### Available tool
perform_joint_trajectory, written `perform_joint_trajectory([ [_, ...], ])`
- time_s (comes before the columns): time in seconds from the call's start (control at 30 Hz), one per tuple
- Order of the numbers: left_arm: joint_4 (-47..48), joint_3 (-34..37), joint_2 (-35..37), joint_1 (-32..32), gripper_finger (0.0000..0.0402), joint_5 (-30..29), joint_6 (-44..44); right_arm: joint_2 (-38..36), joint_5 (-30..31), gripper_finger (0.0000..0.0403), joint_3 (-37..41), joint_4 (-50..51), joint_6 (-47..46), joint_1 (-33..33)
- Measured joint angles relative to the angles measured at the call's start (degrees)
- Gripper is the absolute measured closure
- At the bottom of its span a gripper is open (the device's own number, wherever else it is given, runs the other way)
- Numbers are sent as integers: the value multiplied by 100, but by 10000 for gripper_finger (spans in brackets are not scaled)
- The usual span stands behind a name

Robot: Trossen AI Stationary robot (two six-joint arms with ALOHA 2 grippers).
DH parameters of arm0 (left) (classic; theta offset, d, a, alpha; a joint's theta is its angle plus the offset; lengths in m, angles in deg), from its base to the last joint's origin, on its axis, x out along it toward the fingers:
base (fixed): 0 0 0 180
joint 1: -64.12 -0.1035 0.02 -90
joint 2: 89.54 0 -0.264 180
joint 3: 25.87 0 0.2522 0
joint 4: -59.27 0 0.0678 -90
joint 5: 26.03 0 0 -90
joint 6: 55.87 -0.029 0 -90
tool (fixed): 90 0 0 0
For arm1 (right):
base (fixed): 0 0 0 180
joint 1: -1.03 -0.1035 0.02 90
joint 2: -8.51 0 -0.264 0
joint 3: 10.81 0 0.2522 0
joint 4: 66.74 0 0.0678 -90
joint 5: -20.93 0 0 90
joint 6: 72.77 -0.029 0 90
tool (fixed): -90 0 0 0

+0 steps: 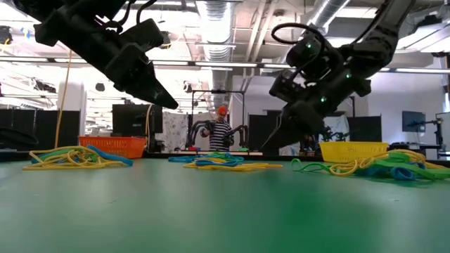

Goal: Sort rubber bands into baskets
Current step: Put the yellow rubber band into the yellow bin

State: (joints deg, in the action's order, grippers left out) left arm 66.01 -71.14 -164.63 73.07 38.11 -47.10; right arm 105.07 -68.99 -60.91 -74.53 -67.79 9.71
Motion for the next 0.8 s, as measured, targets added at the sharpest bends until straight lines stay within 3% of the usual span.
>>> perform_joint_trajectory([
  [0.17,-4,0,0,0,260,-11,0,484,44,253,-211,7,68,8],
  [0.3,-9,0,0,0,260,-13,0,732,444,257,-458,156,97,7],
  [0.4,-1,0,0,0,260,-9,3,754,520,286,-599,400,131,1],
  [0.57,0,0,0,-2,260,-13,-18,674,586,381,-642,527,284,10],
  [0.8,0,0,0,-2,260,-19,-54,542,832,392,-633,701,275,-18],
])
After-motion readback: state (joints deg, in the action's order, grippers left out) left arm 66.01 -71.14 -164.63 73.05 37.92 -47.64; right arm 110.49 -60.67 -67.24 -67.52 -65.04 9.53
